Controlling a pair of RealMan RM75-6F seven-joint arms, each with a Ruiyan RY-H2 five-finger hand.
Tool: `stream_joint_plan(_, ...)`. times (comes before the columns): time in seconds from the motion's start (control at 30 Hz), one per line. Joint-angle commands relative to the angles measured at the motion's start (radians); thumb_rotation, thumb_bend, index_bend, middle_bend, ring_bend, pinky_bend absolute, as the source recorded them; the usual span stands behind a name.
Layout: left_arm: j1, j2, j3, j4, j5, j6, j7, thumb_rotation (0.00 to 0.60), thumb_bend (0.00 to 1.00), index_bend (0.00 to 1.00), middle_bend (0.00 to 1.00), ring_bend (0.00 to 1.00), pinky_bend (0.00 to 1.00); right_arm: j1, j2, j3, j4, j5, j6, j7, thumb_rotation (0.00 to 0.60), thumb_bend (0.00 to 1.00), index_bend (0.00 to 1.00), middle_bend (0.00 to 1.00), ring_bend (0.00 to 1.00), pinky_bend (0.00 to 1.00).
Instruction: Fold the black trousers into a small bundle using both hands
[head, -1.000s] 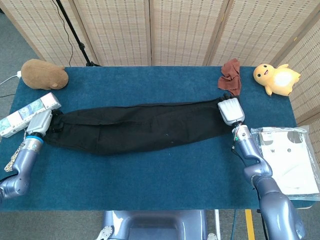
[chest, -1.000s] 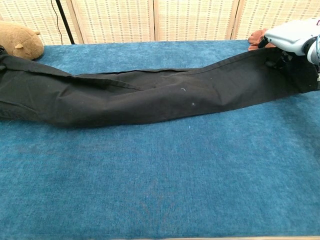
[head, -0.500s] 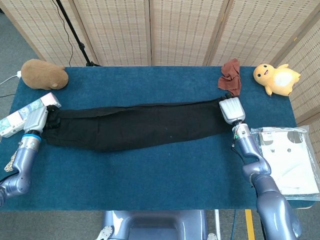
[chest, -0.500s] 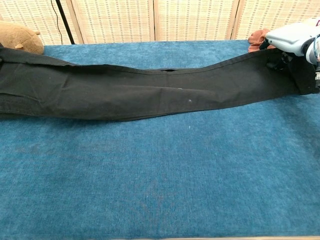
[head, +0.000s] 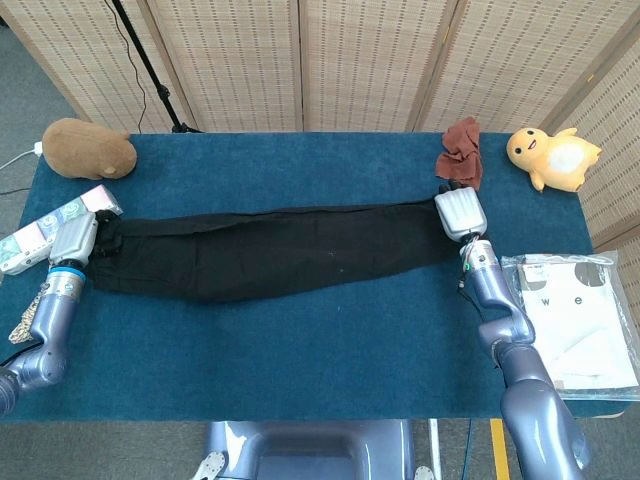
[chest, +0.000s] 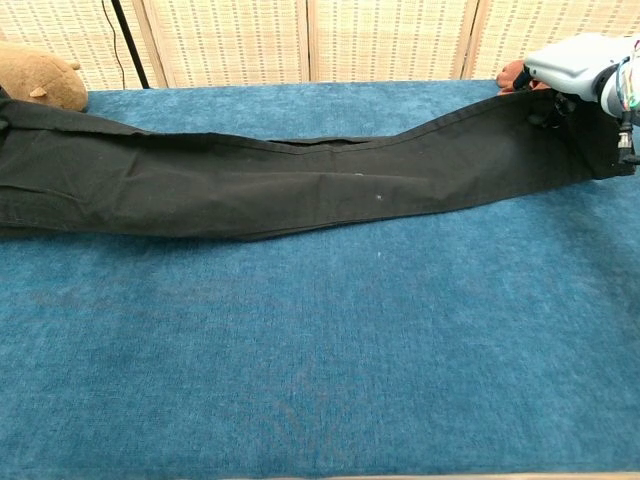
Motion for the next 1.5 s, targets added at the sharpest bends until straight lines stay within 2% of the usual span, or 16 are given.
stream_joint_plan(0.03, 0.001, -0.002, -0.002, 0.004, -0.004, -0.001, 0.001, 0.600, 0.48, 0.49, 0.40, 0.32, 0.40, 0.004, -0.005, 0.003, 0.006, 0.005, -0.003, -0.006, 0.600, 0.49, 0.52, 0.27, 0.17, 0.31)
stream_joint_plan(0.07, 0.002, -0.002, -0.003, 0.004, -0.005, -0.001, 0.001, 0.600, 0.48, 0.49, 0.40, 0.32, 0.40, 0.004, -0.007, 0.004, 0.007, 0.006, -0.005, -0.005, 0.600, 0.41, 0.42, 0.20, 0.11, 0.26)
stream_joint_plan(0.1, 0.002, -0.002, -0.004, 0.004, -0.005, 0.000, 0.002, 0.600, 0.48, 0.49, 0.40, 0.32, 0.40, 0.005, -0.008, 0.006, 0.008, 0.009, -0.008, -0.002, 0.600, 0.28, 0.30, 0.11, 0.05, 0.17)
stream_joint_plan(0.17, 0.003, -0.001, -0.005, 0.003, -0.004, 0.001, 0.002, 0.600, 0.48, 0.49, 0.40, 0.32, 0.40, 0.006, -0.011, 0.007, 0.015, 0.013, -0.019, -0.006, 0.600, 0.07, 0.10, 0.01, 0.00, 0.04)
stream_joint_plan(0.2, 0.003, -0.001, -0.006, 0.003, -0.004, 0.001, 0.002, 0.600, 0.48, 0.49, 0.40, 0.32, 0.40, 0.007, -0.012, 0.009, 0.019, 0.015, -0.023, -0.011, 0.600, 0.01, 0.03, 0.00, 0.00, 0.01)
stream_joint_plan(0.23, 0.004, 0.000, -0.006, 0.002, -0.004, 0.000, 0.002, 0.600, 0.48, 0.49, 0.40, 0.32, 0.40, 0.009, -0.014, 0.012, 0.026, 0.019, -0.025, -0.020, 0.600, 0.00, 0.00, 0.00, 0.00, 0.00)
stream_joint_plan(0.63, 0.001, -0.005, -0.012, 0.010, -0.006, -0.005, 0.011, 0.600, 0.48, 0.49, 0.40, 0.32, 0.40, 0.032, 0.019, 0.066, 0.053, 0.086, -0.132, -0.168, 0.600, 0.00, 0.00, 0.00, 0.00, 0.00)
stream_joint_plan(0.7, -0.002, -0.009, -0.012, 0.021, -0.008, -0.004, 0.019, 0.600, 0.48, 0.49, 0.40, 0.32, 0.40, 0.004, 0.044, 0.082, 0.013, 0.103, -0.075, -0.152, 0.600, 0.00, 0.00, 0.00, 0.00, 0.00)
stream_joint_plan(0.83, -0.011, -0.027, -0.017, 0.052, -0.020, 0.000, 0.042, 0.600, 0.48, 0.49, 0.40, 0.32, 0.40, -0.057, 0.104, 0.063, -0.083, 0.085, 0.019, -0.110, 0.600, 0.00, 0.00, 0.00, 0.00, 0.00)
stream_joint_plan(1.07, -0.035, -0.061, -0.018, 0.102, -0.031, -0.006, 0.088, 0.600, 0.47, 0.49, 0.40, 0.32, 0.40, -0.111, 0.178, 0.050, -0.206, 0.074, 0.100, -0.093, 0.600, 0.00, 0.00, 0.00, 0.00, 0.00)
stream_joint_plan(1.23, -0.060, -0.118, -0.021, 0.179, -0.033, -0.003, 0.119, 0.600, 0.46, 0.46, 0.37, 0.29, 0.40, -0.140, 0.230, 0.047, -0.306, 0.072, 0.148, -0.091, 0.600, 0.00, 0.00, 0.00, 0.00, 0.00)
stream_joint_plan(1.33, -0.069, -0.139, -0.019, 0.208, -0.023, -0.014, 0.118, 0.600, 0.45, 0.35, 0.22, 0.19, 0.38, -0.153, 0.252, 0.049, -0.349, 0.074, 0.167, -0.094, 0.600, 0.00, 0.00, 0.00, 0.00, 0.00)
stream_joint_plan(1.4, -0.072, -0.145, -0.018, 0.218, -0.019, -0.024, 0.115, 0.600, 0.43, 0.20, 0.05, 0.07, 0.33, -0.159, 0.263, 0.049, -0.370, 0.076, 0.174, -0.097, 0.600, 0.00, 0.00, 0.00, 0.00, 0.00)
stream_joint_plan(1.5, -0.077, -0.156, -0.021, 0.235, -0.015, -0.037, 0.106, 0.600, 0.39, 0.02, 0.00, 0.00, 0.28, -0.173, 0.285, 0.048, -0.410, 0.077, 0.191, -0.107, 0.600, 0.00, 0.00, 0.00, 0.00, 0.00)
